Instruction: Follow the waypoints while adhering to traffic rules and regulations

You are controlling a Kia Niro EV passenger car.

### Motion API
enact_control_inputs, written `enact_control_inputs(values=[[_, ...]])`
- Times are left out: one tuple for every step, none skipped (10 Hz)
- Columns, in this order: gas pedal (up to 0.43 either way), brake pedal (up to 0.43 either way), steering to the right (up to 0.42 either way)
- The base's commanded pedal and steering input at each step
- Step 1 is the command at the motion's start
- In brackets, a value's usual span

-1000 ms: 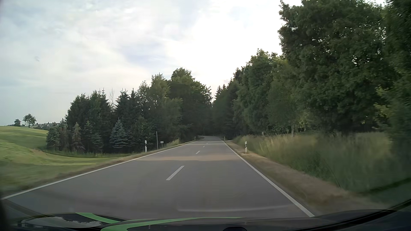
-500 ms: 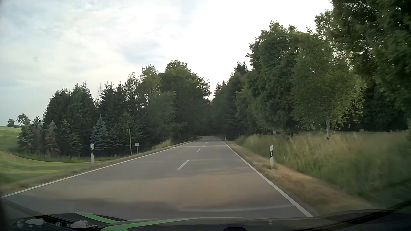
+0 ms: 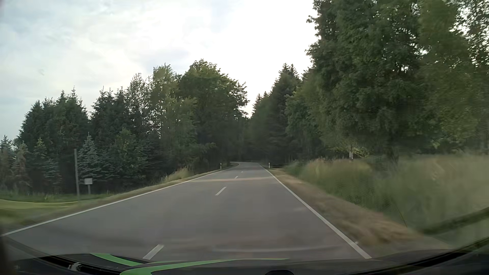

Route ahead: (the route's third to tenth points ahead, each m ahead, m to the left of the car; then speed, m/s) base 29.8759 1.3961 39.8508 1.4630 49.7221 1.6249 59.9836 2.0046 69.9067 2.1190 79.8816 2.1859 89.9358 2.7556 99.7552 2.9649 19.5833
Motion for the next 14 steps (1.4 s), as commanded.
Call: enact_control_inputs(values=[[0.098, 0.0, 0.0], [0.098, 0.0, 0.0], [0.11, 0.0, -0.001], [0.11, 0.0, 0.0], [0.11, 0.0, 0.0], [0.11, 0.0, 0.0], [0.11, 0.0, -0.001], [0.11, 0.0, -0.002], [0.11, 0.0, -0.002], [0.11, 0.0, -0.002], [0.11, 0.0, -0.003], [0.11, 0.0, -0.003], [0.11, 0.0, -0.003], [0.11, 0.0, -0.003]])
